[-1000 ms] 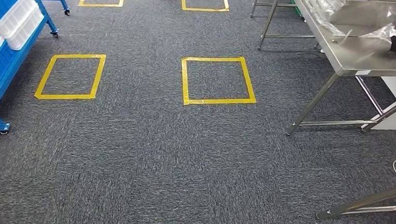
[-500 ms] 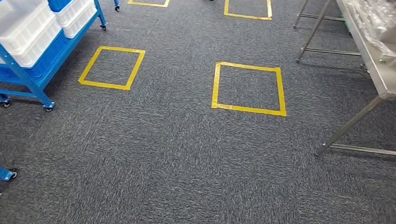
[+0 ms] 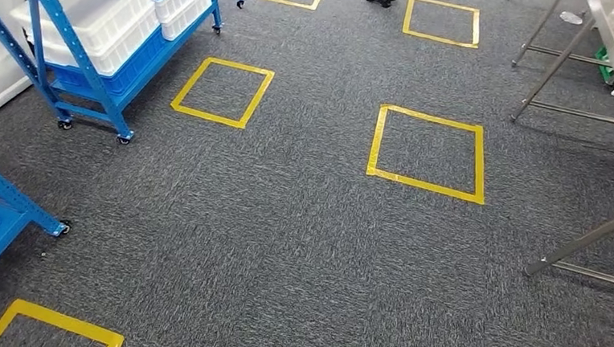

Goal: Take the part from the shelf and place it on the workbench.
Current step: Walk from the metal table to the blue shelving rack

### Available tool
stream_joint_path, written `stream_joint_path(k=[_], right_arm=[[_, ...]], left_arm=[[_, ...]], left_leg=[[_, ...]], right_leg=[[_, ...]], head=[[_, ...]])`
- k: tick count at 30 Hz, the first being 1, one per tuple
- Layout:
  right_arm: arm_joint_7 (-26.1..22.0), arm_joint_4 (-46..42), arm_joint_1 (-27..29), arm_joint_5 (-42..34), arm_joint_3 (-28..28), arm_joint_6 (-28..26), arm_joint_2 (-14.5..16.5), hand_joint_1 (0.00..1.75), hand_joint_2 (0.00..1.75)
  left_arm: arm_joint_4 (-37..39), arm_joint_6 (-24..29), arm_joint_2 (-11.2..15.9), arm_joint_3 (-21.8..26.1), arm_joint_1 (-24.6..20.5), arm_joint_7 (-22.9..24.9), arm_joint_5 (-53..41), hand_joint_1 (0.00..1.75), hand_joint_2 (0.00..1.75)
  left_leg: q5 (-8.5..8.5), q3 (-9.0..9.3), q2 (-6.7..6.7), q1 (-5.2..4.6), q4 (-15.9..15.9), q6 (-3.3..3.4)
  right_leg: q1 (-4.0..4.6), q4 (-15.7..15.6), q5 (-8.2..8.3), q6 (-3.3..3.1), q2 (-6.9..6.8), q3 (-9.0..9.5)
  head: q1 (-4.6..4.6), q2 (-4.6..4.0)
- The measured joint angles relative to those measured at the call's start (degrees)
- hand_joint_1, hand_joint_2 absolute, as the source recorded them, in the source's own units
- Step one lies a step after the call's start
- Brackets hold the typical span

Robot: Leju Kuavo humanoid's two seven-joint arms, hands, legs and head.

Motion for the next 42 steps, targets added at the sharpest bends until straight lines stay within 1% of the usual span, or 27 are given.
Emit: stream_joint_path(k=[1, 2, 4, 6, 8, 10, 12, 14, 15, 16, 17, 18, 19, 20, 22, 23, 25, 27, 29, 31, 32, 33, 34, 36, 38, 40, 42], right_arm=[[0.00, 0.01, 0.03, 0.07, 0.11, 0.03, -0.01, 0.00, 0.00], [0.00, 0.01, 0.04, 0.12, 0.19, 0.07, -0.01, 0.00, 0.00], [0.00, 0.01, 0.06, 0.22, 0.27, 0.19, -0.03, 0.00, 0.00], [0.00, 0.01, 0.09, 0.26, 0.38, 0.38, -0.10, 0.00, 0.00], [0.04, 0.01, -0.07, 0.31, 0.51, 0.60, -0.15, 0.00, 0.00], [0.11, 0.01, -0.34, 0.39, 0.59, 0.73, -0.12, 0.00, 0.00], [0.17, 0.01, -0.28, 0.55, 0.62, 0.84, -0.09, 0.00, 0.00], [0.20, 0.01, 0.01, 0.72, 0.62, 0.93, -0.10, 0.00, 0.00], [0.20, 0.01, 0.10, 0.79, 0.62, 0.95, -0.11, 0.00, 0.00], [0.20, 0.01, 0.13, 0.84, 0.63, 0.98, -0.11, 0.00, 0.00], [0.20, 0.01, 0.11, 0.89, 0.64, 1.01, -0.11, 0.00, 0.00], [0.20, 0.01, 0.04, 0.91, 0.67, 1.03, -0.11, 0.00, 0.00], [0.20, 0.01, -0.04, 0.93, 0.70, 1.06, -0.10, 0.00, 0.00], [0.21, 0.01, -0.09, 0.95, 0.75, 1.08, -0.10, 0.00, 0.00], [0.28, 0.01, -0.16, 0.97, 0.82, 1.09, -0.10, 0.00, 0.00], [0.32, 0.01, -0.24, 0.97, 0.86, 1.09, -0.10, 0.00, 0.00], [0.35, 0.00, -0.52, 0.97, 0.92, 1.09, -0.11, 0.00, 0.00], [0.35, -0.01, -0.58, 0.96, 0.97, 1.08, -0.13, 0.00, 0.00], [0.35, -0.01, -0.40, 0.85, 0.97, 1.08, -0.15, 0.00, 0.00], [0.35, 0.01, -0.24, 0.66, 0.97, 1.07, -0.15, 0.00, 0.00], [0.35, 0.01, -0.19, 0.55, 0.97, 1.04, -0.15, 0.00, 0.00], [0.35, 0.01, -0.16, 0.44, 0.97, 1.01, -0.17, 0.00, 0.00], [0.35, 0.01, -0.14, 0.32, 0.97, 0.97, -0.22, 0.00, 0.00], [0.34, 0.02, -0.01, 0.02, 0.95, 0.92, -0.34, 0.00, 0.00], [0.32, 0.04, 0.02, -0.21, 0.91, 0.91, -0.39, 0.00, 0.00], [0.32, 0.05, -0.17, -0.30, 0.90, 0.91, -0.37, 0.00, 0.00], [0.35, 0.05, -0.21, -0.36, 0.87, 0.93, -0.34, 0.00, 0.00]], left_arm=[[0.00, 0.07, -0.08, 0.04, 0.02, 0.01, 0.05, 0.00, 0.00], [0.00, 0.13, -0.11, 0.09, 0.03, 0.02, 0.14, 0.00, 0.00], [0.00, 0.18, -0.19, 0.16, 0.01, 0.03, 0.34, 0.00, 0.00], [0.00, 0.17, -0.35, 0.23, -0.11, 0.03, 0.51, 0.00, 0.00], [0.00, 0.14, -0.49, 0.31, -0.18, 0.02, 0.60, 0.00, 0.00], [0.00, 0.14, -0.55, 0.38, -0.11, 0.00, 0.69, 0.00, 0.00], [0.00, 0.14, -0.57, 0.43, -0.14, 0.00, 0.86, 0.00, 0.00], [0.00, 0.15, -0.57, 0.44, -0.24, 0.05, 1.04, 0.00, 0.00], [0.00, 0.18, -0.57, 0.45, -0.24, 0.10, 1.09, 0.00, 0.00], [0.00, 0.23, -0.58, 0.47, -0.21, 0.13, 1.13, 0.00, 0.00], [0.00, 0.32, -0.58, 0.50, -0.17, 0.16, 1.18, 0.00, 0.00], [0.00, 0.43, -0.58, 0.52, -0.14, 0.17, 1.21, 0.00, 0.00], [0.00, 0.53, -0.58, 0.55, -0.14, 0.17, 1.25, 0.00, 0.00], [0.00, 0.63, -0.58, 0.58, -0.19, 0.17, 1.27, 0.00, 0.00], [0.00, 0.75, -0.62, 0.67, -0.31, 0.10, 1.33, 0.00, 0.00], [0.00, 0.79, -0.65, 0.73, -0.30, 0.06, 1.40, 0.00, 0.00], [0.00, 0.83, -0.74, 0.87, -0.18, -0.06, 1.54, 0.00, 0.00], [0.00, 0.80, -0.84, 0.95, -0.19, -0.22, 1.60, 0.00, 0.00], [0.00, 0.60, -0.93, 0.96, -0.30, -0.35, 1.61, 0.00, 0.00], [0.00, 0.11, -0.99, 0.96, -0.30, -0.42, 1.61, 0.00, 0.00], [0.00, -0.17, -0.99, 0.95, -0.26, -0.45, 1.61, 0.00, 0.00], [0.00, -0.43, -0.99, 0.95, -0.23, -0.49, 1.61, 0.00, 0.00], [0.00, -0.64, -0.99, 0.95, -0.22, -0.50, 1.61, 0.00, 0.00], [0.00, -0.96, -0.99, 0.95, -0.28, -0.51, 1.62, 0.00, 0.00], [0.00, -1.14, -0.98, 0.94, -0.34, -0.52, 1.61, 0.00, 0.00], [0.00, -1.22, -0.95, 0.94, -0.25, -0.54, 1.62, 0.00, 0.00], [0.00, -1.42, -0.89, 0.94, -0.15, -0.54, 1.63, 0.00, 0.00]], left_leg=[[0.07, -0.08, -0.71, -0.10, 0.03, 0.03], [0.13, -0.11, -1.47, -0.17, 0.07, 0.00], [0.22, -0.05, -3.02, -0.19, 0.17, -0.15], [0.32, -0.29, -4.33, -0.27, 0.41, -0.58], [0.55, -0.77, -5.51, -0.13, 0.49, -1.32], [0.67, -1.22, -6.13, 0.04, 0.58, -2.02], [-1.28, -2.60, -3.60, -0.11, 3.29, -2.48], [-5.29, -5.65, -0.49, -0.09, 10.10, -2.84], [-6.96, -7.33, 0.02, 0.02, 13.90, -3.04], [-7.72, -8.37, 0.27, 0.14, 16.41, -3.21], [-7.50, -8.48, 0.47, 0.23, 17.08, -3.35], [-6.11, -7.22, 0.78, 0.30, 15.01, -3.39], [-4.17, -4.97, 1.64, 0.30, 11.05, -3.32], [-2.73, -2.65, 3.12, 0.14, 6.79, -3.12], [-1.24, 0.18, 5.05, -0.18, 1.41, -2.40], [-1.32, 0.31, 5.17, -0.36, 0.83, -2.06], [-0.95, 0.18, 3.87, -0.31, 0.55, -1.39], [-0.47, 0.29, 2.67, -0.08, 0.06, -0.64], [-0.16, 0.21, 1.47, 0.02, -0.13, -0.19], [-0.05, 0.04, 0.06, -0.04, -0.07, -0.10], [-0.03, 0.04, -0.74, -0.05, -0.01, -0.11], [-0.03, 0.09, -1.57, -0.04, 0.07, -0.16], [-0.05, 0.15, -2.37, 0.00, 0.19, -0.27], [-0.14, -0.02, -3.82, 0.01, 0.57, -0.77], [-0.03, -0.53, -5.00, 0.00, 0.83, -1.56], [0.16, -0.96, -5.94, 0.10, 0.83, -2.32], [-1.07, -1.82, -4.25, 0.08, 2.47, -2.83]], right_leg=[[0.00, 1.91, -0.19, -0.03, 0.19, -0.94], [0.01, 1.70, 0.77, -0.12, 0.34, -0.91], [0.01, -4.74, 5.02, -0.53, 1.44, 2.00], [-0.03, -11.69, 7.75, -0.95, 4.20, 4.99], [0.10, -13.78, 7.95, -1.22, 5.45, 5.72], [0.10, -14.19, 8.24, -1.70, 4.07, 5.82], [-0.02, -14.76, 8.58, -2.43, 2.37, 6.00], [0.16, -14.90, 8.61, -2.87, 0.61, 6.01], [0.29, -14.85, 8.57, -2.95, -0.31, 5.95], [0.38, -14.79, 8.51, -2.99, -1.19, 5.90], [0.45, -14.72, 8.44, -2.99, -2.05, 5.88], [0.47, -14.63, 8.34, -2.92, -2.78, 5.91], [0.50, -14.53, 8.19, -2.79, -3.47, 6.02], [0.61, -14.40, 8.00, -2.58, -4.10, 6.14], [0.90, -14.15, 7.62, -2.07, -5.16, 6.35], [1.02, -14.11, 7.52, -1.83, -5.64, 6.44], [0.96, -14.00, 7.29, -1.33, -6.39, 6.66], [0.65, -11.87, 5.52, -0.76, -4.33, 5.94], [0.31, -5.51, 1.78, -0.38, -1.02, 3.06], [0.13, 1.28, -0.68, -0.20, 0.09, -0.27], [0.06, 2.25, -0.26, -0.16, 0.23, -0.86], [-0.01, 0.99, 1.28, -0.17, 0.36, -0.41], [-0.11, -2.27, 3.59, -0.21, 0.77, 0.94], [-0.37, -9.71, 7.10, -0.35, 3.13, 3.99], [-0.37, -12.91, 7.82, -0.62, 4.73, 5.13], [-0.27, -13.18, 7.91, -1.21, 3.80, 5.12], [-0.32, -13.53, 8.18, -2.06, 2.43, 5.20]], head=[[0.00, 0.00], [0.00, 0.00], [0.00, 0.00], [0.00, 0.00], [0.00, 0.00], [0.00, 0.00], [-0.02, 0.00], [-0.03, 0.00], [-0.02, 0.00], [-0.02, 0.00], [-0.02, 0.00], [-0.02, 0.00], [-0.02, 0.00], [-0.02, 0.00], [-0.02, 0.00], [-0.02, 0.00], [-0.02, 0.00], [0.01, 0.00], [0.03, 0.00], [0.02, 0.00], [0.02, 0.00], [0.02, 0.00], [0.02, 0.00], [0.02, 0.00], [0.02, 0.00], [0.02, 0.00], [0.01, 0.00]])
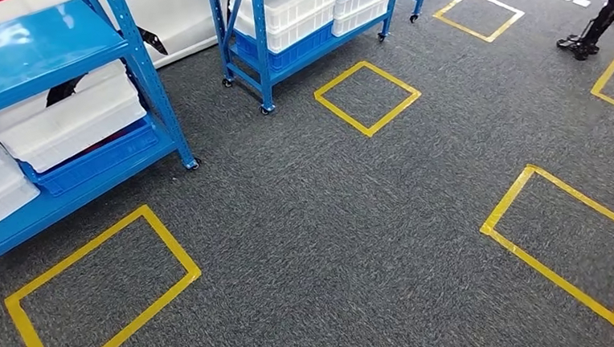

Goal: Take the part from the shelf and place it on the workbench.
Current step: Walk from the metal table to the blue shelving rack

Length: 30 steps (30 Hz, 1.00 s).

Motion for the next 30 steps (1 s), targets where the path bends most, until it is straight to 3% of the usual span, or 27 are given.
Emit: stream_joint_path(k=[2, 4, 5, 6, 7, 9, 11, 13, 14, 16, 18, 19, 20, 21, 23, 25, 27, 29, 30], right_arm=[[0.05, 0.00, 0.26, 0.00, -0.09, 0.01, 0.00, 0.00, 0.00], [0.11, 0.00, 0.44, 0.19, -0.20, 0.02, -0.03, 0.00, 0.00], [0.13, 0.00, 0.44, 0.35, -0.22, 0.04, -0.04, 0.00, 0.00], [0.14, 0.00, 0.38, 0.53, -0.23, 0.06, -0.04, 0.00, 0.00], [0.15, 0.00, 0.31, 0.72, -0.23, 0.09, -0.04, 0.00, 0.00], [0.15, 0.00, 0.20, 1.02, -0.23, 0.19, -0.03, 0.00, 0.00], [0.17, 0.00, 0.18, 1.04, -0.29, 0.25, -0.03, 0.00, 0.00], [0.22, -0.01, -0.01, 0.76, -0.39, 0.20, -0.03, 0.00, 0.00], [0.26, -0.01, -0.13, 0.58, -0.45, 0.16, -0.05, 0.00, 0.00], [0.31, -0.02, -0.11, 0.24, -0.61, 0.09, -0.11, 0.00, 0.00], [0.33, -0.01, 0.17, 0.03, -0.81, 0.02, -0.14, 0.00, 0.00], [0.33, -0.01, 0.27, -0.01, -0.88, -0.02, -0.14, 0.00, 0.00], [0.32, 0.00, 0.36, -0.03, -0.92, -0.05, -0.14, 0.00, 0.00], [0.29, 0.00, 0.44, -0.06, -0.96, -0.10, -0.15, 0.00, 0.00], [0.14, 0.00, 0.55, -0.17, -1.09, -0.21, -0.20, 0.00, 0.00], [-0.05, 0.03, 0.72, -0.44, -1.39, -0.28, -0.23, 0.00, 0.00], [-0.24, 0.07, 0.74, -0.81, -1.81, -0.35, -0.24, 0.00, 0.00], [-0.45, 0.07, 0.61, -1.05, -2.16, -0.43, -0.22, 0.00, 0.00], [-0.56, 0.07, 0.67, -1.11, -2.27, -0.49, -0.20, 0.00, 0.00]], left_arm=[[0.00, -0.47, 0.08, 0.00, -0.04, -0.15, 0.12, 0.00, 0.00], [0.00, -1.37, 0.15, 0.02, 0.02, -0.66, 0.82, 0.00, 0.00], [0.00, -1.78, 0.19, 0.03, 0.09, -0.91, 1.45, 0.00, 0.00], [0.00, -2.07, 0.21, 0.06, 0.15, -1.13, 2.21, 0.00, 0.00], [0.00, -2.29, 0.22, 0.09, 0.19, -1.36, 3.02, 0.00, 0.00], [0.00, -2.93, 0.21, 0.15, 0.16, -1.98, 4.21, 0.00, 0.00], [0.00, -3.76, 0.18, 0.17, 0.11, -2.54, 4.63, 0.00, 0.00], [0.00, -4.36, 0.13, 0.17, 0.25, -2.78, 4.71, 0.00, 0.00], [0.00, -4.57, 0.07, 0.17, 0.36, -2.84, 4.70, 0.00, 0.00], [0.00, -4.92, -0.07, 0.17, 0.41, -2.86, 4.57, 0.00, 0.00], [0.00, -5.38, -0.15, 0.17, 0.39, -2.84, 4.25, 0.00, 0.00], [0.00, -5.60, -0.17, 0.17, 0.41, -2.79, 4.05, 0.00, 0.00], [0.00, -5.80, -0.17, 0.17, 0.45, -2.73, 3.90, 0.00, 0.00], [0.00, -5.98, -0.16, 0.16, 0.50, -2.61, 3.80, 0.00, 0.00], [0.00, -6.20, -0.16, 0.14, 0.54, -2.33, 3.65, 0.00, 0.00], [0.00, -6.43, -0.14, 0.04, 0.47, -2.21, 3.54, 0.00, 0.00], [0.00, -7.19, -0.08, -0.10, 0.49, -2.28, 3.45, 0.00, 0.00], [0.00, -8.08, 0.07, -0.21, 0.68, -2.36, 3.26, 0.00, 0.00], [0.00, -8.40, 0.16, -0.30, 0.75, -2.38, 3.16, 0.00, 0.00]], left_leg=[[-3.56, -2.63, 3.13, -0.03, 6.01, -0.30], [-6.75, -5.78, 4.37, 0.04, 13.30, -0.48], [-7.03, -6.35, 4.59, 0.06, 14.92, -0.49], [-6.10, -5.67, 4.79, 0.06, 14.00, -0.41], [-4.39, -3.92, 5.22, 0.01, 10.97, -0.23], [-1.32, 0.54, 7.90, -0.49, 2.69, 0.51], [-0.50, 2.45, 9.76, -1.12, -1.39, 1.26], [-0.29, 2.35, 8.74, -1.24, -1.81, 1.76], [0.00, 2.46, 8.09, -1.06, -2.13, 1.99], [0.74, 2.65, 6.84, -0.61, -2.82, 2.62], [1.13, 2.40, 5.58, -0.48, -2.97, 2.96], [1.21, 2.25, 4.83, -0.47, -2.95, 2.98], [1.28, 2.18, 4.03, -0.44, -2.90, 2.94], [1.31, 2.15, 3.19, -0.39, -2.81, 2.85], [1.24, 2.15, 1.62, -0.20, -2.45, 2.53], [1.03, 1.72, 0.30, -0.17, -1.79, 1.84], [1.07, 1.11, -0.77, -0.09, -1.48, 0.98], [1.19, 0.73, -1.37, 0.12, -1.45, 0.28], [0.70, 0.35, -0.64, 0.14, -0.80, 0.02]], right_leg=[[0.23, -0.17, 0.08, -0.66, -1.60, -0.02], [0.60, -0.12, 0.01, -0.92, -3.28, -0.13], [0.75, -0.09, -0.02, -0.97, -4.08, -0.16], [0.86, -0.06, -0.05, -1.00, -4.83, -0.13], [0.96, -0.04, -0.10, -1.00, -5.53, -0.05], [1.18, 0.01, -0.27, -0.81, -6.80, 0.21], [1.32, 0.08, -0.45, -0.40, -7.94, 0.39], [1.35, 0.02, -0.52, 0.13, -9.03, 0.60], [1.29, 0.19, -0.76, 0.47, -8.66, 0.69], [1.07, 2.81, -2.77, 1.18, -5.73, -0.32], [0.67, 9.62, -6.48, 1.69, -2.68, -3.55], [0.52, 13.22, -7.84, 1.86, -2.22, -5.32], [0.36, 15.42, -8.15, 2.03, -2.09, -6.44], [0.20, 15.57, -7.28, 2.18, -2.02, -6.61], [-0.21, 9.55, -3.05, 2.38, -1.26, -4.00], [-0.46, 2.72, -0.37, 2.33, 1.13, -1.09], [-0.32, 0.63, -0.25, 1.82, 2.28, -0.38], [-0.31, 0.38, 0.00, 0.97, 1.03, -0.36], [-0.35, 0.15, 0.15, 0.52, 0.36, -0.29]], head=[[-0.02, 0.00], [-0.03, 0.00], [-0.03, 0.00], [-0.03, 0.00], [-0.03, 0.00], [-0.03, 0.00], [-0.02, 0.00], [-0.03, 0.00], [-0.02, 0.00], [-0.01, 0.00], [-0.01, 0.00], [-0.01, -0.01], [-0.01, -0.01], [-0.01, -0.01], [-0.01, 0.00], [-0.02, 0.00], [-0.02, 0.00], [-0.02, 0.00], [-0.02, 0.00]])
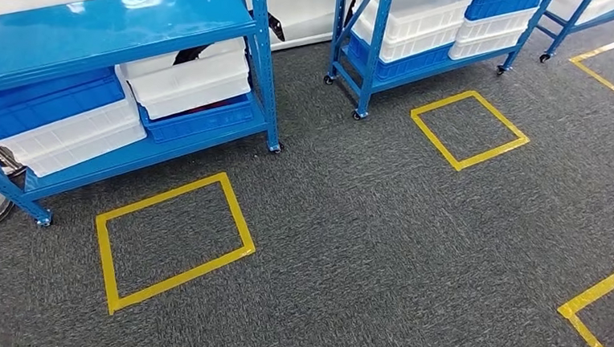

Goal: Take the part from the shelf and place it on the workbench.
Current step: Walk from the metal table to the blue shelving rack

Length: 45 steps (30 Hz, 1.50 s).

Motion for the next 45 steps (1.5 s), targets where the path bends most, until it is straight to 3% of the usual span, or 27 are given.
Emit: stream_joint_path(k=[1, 3, 5, 6, 8, 10, 12, 14, 16, 18, 20, 21, 22, 23, 25, 27, 28, 29, 30, 32, 34, 36, 37, 39, 41, 43, 45], right_arm=[[-0.14, 0.00, 0.13, -0.08, -0.11, -0.09, 0.02, 0.00, 0.00], [-0.33, 0.00, 0.53, -0.33, -0.38, -0.30, 0.03, 0.00, 0.00], [-0.44, 0.00, 0.74, -0.53, -0.64, -0.42, 0.03, 0.00, 0.00], [-0.47, 0.00, 0.75, -0.57, -0.75, -0.43, 0.03, 0.00, 0.00], [-0.56, 0.00, 0.67, -0.60, -0.93, -0.44, 0.06, 0.00, 0.00], [-0.73, 0.01, 0.65, -0.59, -1.03, -0.44, 0.10, 0.00, 0.00], [-0.90, 0.02, 0.56, -0.56, -1.08, -0.44, 0.12, 0.00, 0.00], [-1.01, 0.02, 0.24, -0.44, -1.11, -0.43, 0.12, 0.00, 0.00], [-1.06, 0.02, 0.11, -0.29, -1.13, -0.42, 0.09, 0.00, 0.00], [-1.08, 0.04, 0.26, -0.16, -1.15, -0.40, 0.08, 0.00, 0.00], [-1.08, 0.08, 0.42, -0.03, -1.19, -0.36, 0.08, 0.00, 0.00], [-1.07, 0.09, 0.47, 0.03, -1.21, -0.33, 0.08, 0.00, 0.00], [-1.06, 0.09, 0.51, 0.10, -1.23, -0.30, 0.07, 0.00, 0.00], [-1.06, 0.09, 0.53, 0.17, -1.23, -0.25, 0.05, 0.00, 0.00], [-1.04, 0.10, 0.67, 0.30, -1.26, -0.10, -0.02, 0.00, 0.00], [-1.09, 0.14, 0.69, 0.40, -1.30, 0.09, -0.09, 0.00, 0.00], [-1.11, 0.15, 0.62, 0.44, -1.32, 0.17, -0.09, 0.00, 0.00], [-1.14, 0.15, 0.51, 0.45, -1.34, 0.23, -0.08, 0.00, 0.00], [-1.14, 0.15, 0.44, 0.45, -1.34, 0.27, -0.06, 0.00, 0.00], [-1.18, 0.15, 0.41, 0.45, -1.36, 0.30, -0.05, 0.00, 0.00], [-1.25, 0.15, 0.57, 0.45, -1.40, 0.30, -0.08, 0.00, 0.00], [-1.29, 0.15, 0.69, 0.45, -1.44, 0.30, -0.09, 0.00, 0.00], [-1.31, 0.15, 0.67, 0.45, -1.45, 0.31, -0.09, 0.00, 0.00], [-1.34, 0.15, 0.55, 0.45, -1.46, 0.36, -0.08, 0.00, 0.00], [-1.38, 0.15, 0.48, 0.46, -1.46, 0.45, -0.05, 0.00, 0.00], [-1.41, 0.15, 0.38, 0.53, -1.46, 0.52, -0.05, 0.00, 0.00], [-1.42, 0.14, 0.07, 0.68, -1.46, 0.56, -0.06, 0.00, 0.00]], left_arm=[[0.00, -0.27, 0.09, -0.13, 0.02, -0.02, -0.09, 0.00, 0.00], [0.00, -0.74, 0.23, -0.46, 0.00, -0.07, -0.20, 0.00, 0.00], [0.00, -1.02, 0.39, -0.69, 0.09, -0.09, -0.27, 0.00, 0.00], [0.00, -1.07, 0.46, -0.75, 0.18, -0.08, -0.27, 0.00, 0.00], [0.00, -1.15, 0.61, -0.82, 0.36, -0.04, -0.33, 0.00, 0.00], [0.00, -1.20, 0.72, -0.92, 0.35, 0.01, -0.50, 0.00, 0.00], [0.00, -1.32, 0.79, -1.06, 0.33, 0.08, -0.66, 0.00, 0.00], [0.01, -1.65, 0.92, -1.20, 0.54, 0.17, -0.82, 0.00, 0.00], [0.01, -2.03, 1.09, -1.33, 0.64, 0.30, -1.05, 0.00, 0.00], [0.01, -2.22, 1.22, -1.53, 0.57, 0.45, -1.19, 0.00, 0.00], [0.01, -2.28, 1.31, -1.75, 0.58, 0.57, -1.26, 0.00, 0.00], [0.01, -2.25, 1.35, -1.83, 0.61, 0.62, -1.30, 0.00, 0.00], [0.01, -2.20, 1.41, -1.90, 0.64, 0.72, -1.36, 0.00, 0.00], [0.01, -2.14, 1.46, -1.97, 0.64, 0.84, -1.43, 0.00, 0.00], [0.02, -2.01, 1.53, -2.10, 0.56, 1.15, -1.68, 0.00, 0.00], [0.02, -1.84, 1.58, -2.20, 0.45, 1.43, -1.91, 0.00, 0.00], [0.02, -1.77, 1.62, -2.22, 0.43, 1.52, -1.99, 0.00, 0.00], [0.02, -1.69, 1.68, -2.25, 0.47, 1.59, -2.09, 0.00, 0.00], [0.02, -1.64, 1.80, -2.27, 0.51, 1.63, -2.19, 0.00, 0.00], [0.02, -1.60, 2.02, -2.32, 0.49, 1.69, -2.38, 0.00, 0.00], [0.02, -1.61, 2.19, -2.47, 0.41, 1.79, -2.55, 0.00, 0.00], [0.02, -1.62, 2.36, -2.70, 0.38, 1.95, -2.75, 0.00, 0.00], [0.02, -1.61, 2.44, -2.83, 0.42, 2.05, -2.87, 0.00, 0.00], [0.02, -1.60, 2.58, -3.09, 0.46, 2.26, -3.09, 0.00, 0.00], [0.02, -1.57, 2.66, -3.32, 0.33, 2.51, -3.25, 0.00, 0.00], [0.02, -1.49, 2.70, -3.53, 0.20, 2.73, -3.49, 0.00, 0.00], [0.03, -1.34, 2.81, -3.65, 0.29, 2.98, -3.69, 0.00, 0.00]], left_leg=[[-1.16, -0.84, 1.26, -0.01, 1.75, -0.18], [-4.94, -3.99, 4.15, 0.04, 8.61, -0.50], [-7.39, -6.96, 5.15, 0.17, 15.22, -0.83], [-7.11, -7.15, 5.35, 0.19, 15.90, -0.91], [-3.76, -3.99, 6.32, 0.16, 10.30, -0.76], [-1.03, 0.20, 8.63, -0.20, 2.34, -0.16], [-0.69, 1.47, 9.58, -0.68, -0.57, 0.58], [-0.45, 1.36, 8.43, -0.70, -0.83, 1.31], [0.03, 1.54, 7.35, -0.38, -1.38, 2.13], [0.38, 1.50, 6.24, -0.23, -1.66, 2.70], [0.46, 1.32, 4.87, -0.28, -1.60, 2.86], [0.47, 1.31, 4.07, -0.31, -1.55, 2.85], [0.46, 1.36, 3.25, -0.30, -1.47, 2.80], [0.42, 1.43, 2.42, -0.28, -1.35, 2.71], [0.24, 1.24, 0.99, -0.27, -0.89, 2.32], [0.24, 0.67, -0.26, -0.20, -0.54, 1.62], [0.35, 0.44, -0.93, -0.14, -0.52, 1.21], [0.49, 0.27, -1.63, -0.05, -0.65, 0.81], [0.38, 0.14, -1.47, -0.04, -0.50, 0.50], [-1.01, -0.88, 0.98, -0.21, 1.68, -0.04], [-4.49, -4.01, 4.32, -0.10, 8.42, -0.50], [-6.82, -7.17, 5.39, 0.12, 15.01, -0.89], [-6.34, -7.34, 5.48, 0.18, 15.43, -0.98], [-2.79, -4.37, 6.18, 0.22, 9.81, -0.88], [-0.21, -0.40, 8.36, -0.16, 2.23, -0.26], [-0.01, 0.81, 9.27, -0.60, -0.55, 0.65], [0.17, 0.73, 8.06, -0.58, -0.89, 1.52]], right_leg=[[-0.04, -0.22, 0.12, -0.43, -0.78, 0.04], [0.17, -0.36, 0.11, -1.01, -2.40, 0.01], [0.39, -0.32, 0.01, -1.18, -4.05, -0.02], [0.44, -0.30, -0.04, -1.19, -4.79, 0.00], [0.49, -0.27, -0.21, -1.05, -6.14, 0.25], [0.71, -0.22, -0.50, -0.62, -7.35, 0.62], [0.91, -0.17, -0.72, -0.02, -8.40, 0.84], [0.86, -0.15, -0.87, 0.61, -9.07, 1.04], [0.70, 1.51, -2.32, 1.12, -7.20, 0.55], [0.57, 7.53, -5.94, 1.35, -4.03, -2.20], [0.53, 14.47, -8.64, 1.42, -2.76, -5.66], [0.53, 15.72, -8.39, 1.44, -2.60, -6.39], [0.52, 14.67, -6.96, 1.40, -2.48, -6.07], [0.47, 11.64, -4.71, 1.32, -2.16, -4.84], [0.23, 4.13, -1.07, 1.04, 0.58, -1.77], [0.19, 0.68, -0.17, 0.79, 2.79, -0.50], [0.30, 0.48, -0.23, 0.65, 2.67, -0.47], [0.28, 0.37, -0.16, 0.39, 1.94, -0.40], [0.22, 0.07, -0.05, 0.07, 1.16, -0.21], [0.01, -0.55, 0.17, -0.62, -0.35, 0.13], [0.24, -0.65, 0.12, -1.11, -2.01, 0.26], [0.41, -0.61, -0.04, -1.28, -3.85, 0.35], [0.43, -0.60, -0.14, -1.24, -4.65, 0.43], [0.42, -0.59, -0.40, -0.98, -6.05, 0.83], [0.63, -0.54, -0.79, -0.48, -7.17, 1.28], [0.89, -0.53, -1.05, 0.12, -8.14, 1.57], [0.83, -0.57, -1.24, 0.76, -8.81, 1.88]], head=[[-0.01, 0.00], [-0.02, 0.00], [-0.01, 0.00], [-0.01, 0.00], [-0.01, 0.00], [-0.01, 0.00], [0.00, 0.00], [-0.01, 0.00], [0.00, 0.00], [0.02, 0.00], [0.02, 0.00], [0.03, 0.00], [0.03, 0.00], [0.02, 0.00], [0.03, 0.00], [0.03, 0.00], [0.03, 0.00], [0.02, 0.00], [0.02, 0.00], [0.01, 0.00], [-0.01, 0.00], [-0.01, 0.00], [-0.01, 0.00], [-0.01, 0.00], [-0.01, 0.00], [-0.01, 0.00], [-0.01, 0.00]])
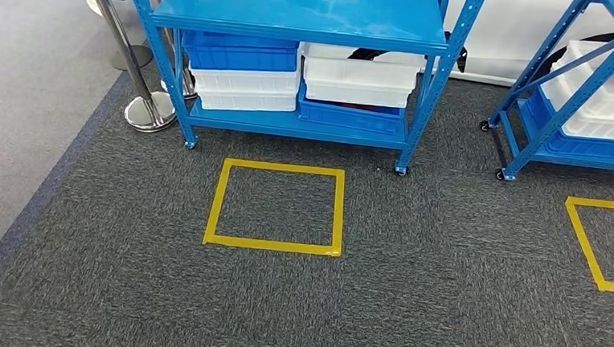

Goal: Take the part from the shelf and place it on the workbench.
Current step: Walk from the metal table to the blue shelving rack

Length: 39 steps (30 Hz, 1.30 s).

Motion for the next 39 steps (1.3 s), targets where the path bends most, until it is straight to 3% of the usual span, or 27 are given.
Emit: stream_joint_path(k=[2, 4, 6, 7, 8, 10, 12, 15, 17, 18, 20, 21, 22, 23, 25, 26, 27, 30, 32, 34, 36, 38, 39], right_arm=[[-0.01, -0.01, -0.14, 0.22, 0.00, 0.04, -0.08, 0.00, 0.00], [-0.01, -0.01, 0.00, 0.43, 0.00, 0.10, -0.15, 0.00, 0.00], [-0.01, 0.00, 0.15, 0.56, 0.00, 0.11, -0.16, 0.00, 0.00], [-0.01, 0.01, 0.23, 0.59, 0.00, -0.03, -0.20, 0.00, 0.00], [-0.01, 0.01, 0.29, 0.51, -0.01, -0.42, -0.24, 0.00, 0.00], [-0.08, 0.00, 0.35, 0.03, -0.19, -1.59, -0.39, 0.00, 0.00], [-0.19, -0.01, 0.25, -0.49, -0.57, -2.40, -0.54, 0.00, 0.00], [-0.37, -0.01, 0.10, -0.64, -1.08, -2.54, -0.66, 0.00, 0.00], [-0.42, -0.01, 0.24, -0.64, -1.25, -2.45, -0.69, 0.00, 0.00], [-0.42, -0.01, 0.35, -0.64, -1.30, -2.37, -0.70, 0.00, 0.00], [-0.38, -0.01, 0.59, -0.67, -1.38, -2.12, -0.75, 0.00, 0.00], [-0.32, -0.01, 0.68, -0.72, -1.40, -2.00, -0.75, 0.00, 0.00], [-0.25, -0.01, 0.74, -0.78, -1.43, -1.90, -0.75, 0.00, 0.00], [-0.18, 0.00, 0.78, -0.84, -1.46, -1.84, -0.75, 0.00, 0.00], [-0.09, 0.01, 0.86, -1.01, -1.55, -1.65, -0.75, 0.00, 0.00], [-0.08, 0.06, 0.89, -1.08, -1.63, -1.56, -0.73, 0.00, 0.00], [-0.07, 0.10, 0.88, -1.16, -1.73, -1.48, -0.70, 0.00, 0.00], [-0.05, 0.17, 0.59, -1.27, -1.94, -1.42, -0.67, 0.00, 0.00], [-0.04, 0.16, 0.42, -1.28, -1.97, -1.43, -0.72, 0.00, 0.00], [-0.05, 0.17, 0.36, -1.28, -1.99, -1.43, -0.77, 0.00, 0.00], [-0.07, 0.20, 0.46, -1.28, -2.01, -1.42, -0.79, 0.00, 0.00], [-0.06, 0.21, 0.69, -1.27, -2.04, -1.39, -0.83, 0.00, 0.00], [-0.05, 0.21, 0.86, -1.26, -2.07, -1.36, -0.87, 0.00, 0.00]], left_arm=[[0.01, 0.23, 0.10, -0.04, 0.05, 0.32, -0.10, 0.00, 0.00], [0.02, 0.41, 0.14, -0.09, -0.11, 0.57, -0.31, 0.00, 0.00], [0.02, 0.51, 0.16, -0.21, -0.21, 0.62, -0.55, 0.00, 0.00], [0.02, 0.55, 0.16, -0.29, -0.19, 0.50, -0.61, 0.00, 0.00], [0.02, 0.58, 0.17, -0.37, -0.16, 0.25, -0.61, 0.00, 0.00], [0.02, 0.59, 0.18, -0.47, -0.12, -0.43, -0.58, 0.00, 0.00], [0.02, 0.55, 0.23, -0.55, -0.12, -0.79, -0.61, 0.00, 0.00], [0.02, 0.48, 0.50, -0.89, -0.10, -0.66, -0.79, 0.00, 0.00], [0.02, 0.49, 0.74, -1.09, -0.13, -0.41, -1.01, 0.00, 0.00], [0.03, 0.49, 0.86, -1.17, -0.17, -0.25, -1.10, 0.00, 0.00], [0.04, 0.49, 1.02, -1.31, -0.20, 0.06, -1.25, 0.00, 0.00], [0.04, 0.48, 1.10, -1.36, -0.17, 0.23, -1.30, 0.00, 0.00], [0.04, 0.46, 1.16, -1.39, -0.10, 0.39, -1.37, 0.00, 0.00], [0.04, 0.43, 1.23, -1.42, -0.01, 0.52, -1.47, 0.00, 0.00], [0.04, 0.27, 1.46, -1.48, 0.18, 0.74, -1.67, 0.00, 0.00], [0.04, 0.15, 1.61, -1.51, 0.24, 0.82, -1.76, 0.00, 0.00], [0.04, 0.02, 1.72, -1.55, 0.26, 0.91, -1.85, 0.00, 0.00], [0.04, -0.24, 1.90, -1.77, 0.23, 1.23, -2.03, 0.00, 0.00], [0.04, -0.40, 1.98, -1.94, 0.30, 1.56, -2.18, 0.00, 0.00], [0.04, -0.57, 2.11, -2.12, 0.32, 1.90, -2.34, 0.00, 0.00], [0.04, -0.70, 2.20, -2.31, 0.31, 2.21, -2.48, 0.00, 0.00], [0.04, -0.87, 2.21, -2.48, 0.43, 2.53, -2.62, 0.00, 0.00], [0.04, -1.03, 2.22, -2.56, 0.56, 2.74, -2.76, 0.00, 0.00]], left_leg=[[0.41, 0.29, -1.05, 0.20, -0.57, 0.77], [0.72, 0.29, -2.07, 0.26, -0.79, 1.28], [0.80, 0.13, -3.41, 0.15, -0.76, 1.46], [0.78, 0.16, -4.03, 0.11, -0.74, 1.51], [0.73, 0.27, -4.60, 0.09, -0.72, 1.50], [0.42, 0.57, -5.39, 0.07, -0.64, 1.37], [-0.17, 0.55, -5.89, -0.16, -0.28, 0.87], [-0.95, 0.62, -6.17, -0.31, -0.20, -0.03], [-1.95, 0.33, -5.23, -0.29, 1.56, -0.69], [-3.05, -0.81, -4.46, -0.19, 4.13, -1.03], [-5.79, -5.22, -3.18, 0.15, 11.99, -1.61], [-6.52, -7.52, -2.95, 0.32, 15.47, -1.82], [-6.10, -9.04, -2.82, 0.44, 17.16, -1.95], [-4.45, -9.47, -2.72, 0.52, 16.55, -1.98], [1.01, -7.60, -2.38, 0.53, 9.65, -1.63], [2.81, -6.33, -2.09, 0.29, 6.25, -1.32], [3.58, -5.35, -1.83, 0.04, 3.79, -0.95], [2.15, -3.64, -1.84, -0.34, 1.56, 0.18], [1.42, -1.62, -2.26, -0.07, 0.13, 0.91], [0.50, 0.71, -2.50, 0.11, -1.22, 1.40], [-0.92, 2.99, -2.77, 0.13, -1.84, 1.63], [-2.77, 5.59, -3.29, 0.17, -2.02, 1.53], [-3.83, 6.98, -3.53, 0.21, -2.03, 1.39]], right_leg=[[-0.21, 1.82, -1.51, 0.62, 2.01, -0.59], [-0.36, 8.10, -5.07, 0.89, 5.14, -3.66], [-0.36, 15.16, -7.54, 0.90, 6.16, -7.43], [-0.35, 16.38, -7.15, 0.85, 6.24, -8.27], [-0.33, 15.34, -5.60, 0.75, 6.29, -8.07], [-0.30, 8.25, -0.92, 0.36, 6.69, -5.42], [-0.16, 2.05, 1.41, -0.10, 7.33, -3.11], [-0.10, 0.47, 1.00, -0.92, 7.45, -2.32], [-0.37, 0.06, 0.68, -1.63, 7.13, -1.43], [-0.49, -0.13, 0.44, -1.94, 6.90, -0.90], [-0.44, -0.18, -0.38, -2.26, 6.48, 0.01], [-0.42, -0.18, -0.87, -2.24, 6.33, 0.54], [-0.43, -0.17, -1.43, -2.17, 6.21, 1.20], [-0.45, -0.17, -2.05, -2.06, 6.10, 1.99], [-0.51, -0.22, -3.42, -1.78, 5.92, 3.74], [-0.46, -0.27, -4.07, -1.53, 5.82, 4.39], [-0.43, -0.40, -4.61, -1.20, 5.76, 4.82], [-0.36, -0.53, -4.43, 0.12, 5.56, 6.02], [-0.45, 3.52, -2.47, 0.79, 5.73, 4.40], [-0.59, 10.99, -1.97, 0.99, 6.09, -0.81], [-0.60, 16.18, -5.38, 1.16, 6.27, -6.47], [-0.62, 16.12, -9.06, 1.37, 6.30, -9.89], [-0.63, 14.18, -9.02, 1.38, 6.30, -10.69]], head=[[0.01, 0.00], [0.01, 0.00], [0.00, 0.00], [0.00, 0.00], [0.01, 0.00], [0.01, 0.00], [0.01, 0.00], [0.00, 0.00], [0.00, 0.00], [0.00, 0.00], [0.00, 0.00], [0.00, 0.00], [0.00, 0.00], [0.00, 0.00], [0.01, 0.00], [0.00, 0.00], [-0.01, 0.00], [-0.06, 0.00], [-0.02, 0.00], [0.02, 0.00], [0.02, 0.00], [0.02, 0.00], [0.02, 0.00]])
